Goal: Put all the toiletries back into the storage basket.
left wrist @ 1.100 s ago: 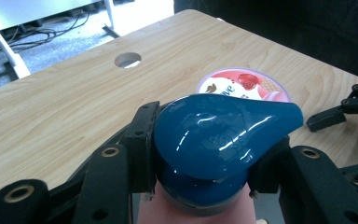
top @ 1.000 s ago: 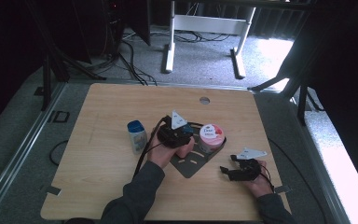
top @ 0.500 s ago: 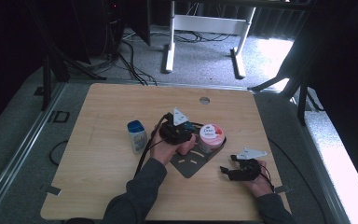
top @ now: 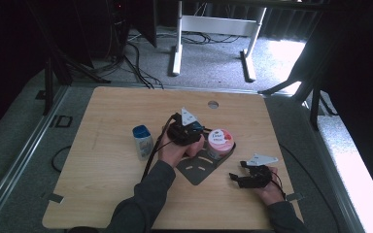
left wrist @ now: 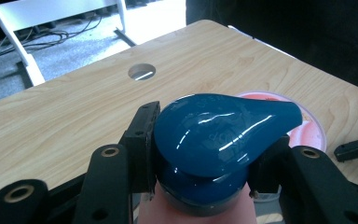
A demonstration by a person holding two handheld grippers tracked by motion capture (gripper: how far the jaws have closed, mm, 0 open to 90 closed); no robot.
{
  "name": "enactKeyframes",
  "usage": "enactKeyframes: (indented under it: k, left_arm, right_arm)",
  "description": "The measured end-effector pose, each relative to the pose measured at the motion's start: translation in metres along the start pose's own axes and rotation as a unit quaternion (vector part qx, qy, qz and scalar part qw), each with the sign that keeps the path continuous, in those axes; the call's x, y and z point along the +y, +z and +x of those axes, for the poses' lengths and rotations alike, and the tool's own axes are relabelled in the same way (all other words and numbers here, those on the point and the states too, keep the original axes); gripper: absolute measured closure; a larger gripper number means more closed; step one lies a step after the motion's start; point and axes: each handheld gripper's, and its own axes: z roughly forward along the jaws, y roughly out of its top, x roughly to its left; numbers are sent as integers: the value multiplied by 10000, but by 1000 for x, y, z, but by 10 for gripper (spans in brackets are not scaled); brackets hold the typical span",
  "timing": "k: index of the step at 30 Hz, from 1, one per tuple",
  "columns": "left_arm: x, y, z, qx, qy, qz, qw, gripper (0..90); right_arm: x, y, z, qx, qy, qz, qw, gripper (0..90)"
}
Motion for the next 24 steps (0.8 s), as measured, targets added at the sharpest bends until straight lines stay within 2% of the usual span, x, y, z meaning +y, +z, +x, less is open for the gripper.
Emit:
enactKeyframes:
  k: [10, 17, 24]
  left_arm:
    - [-1, 10, 3, 48, -110, 26, 9999, 530]
    - [2, 18, 3, 109, -85, 60, 9999, 530]
    - [2, 27, 5, 184, -189, 81, 9996, 530]
  right_arm:
    - [0, 0, 0, 4, 1, -5, 10000, 266]
    - [0, 0, 0, 7, 11, -2, 10000, 265]
    - [0, 0, -1, 23, 23, -8, 10000, 266]
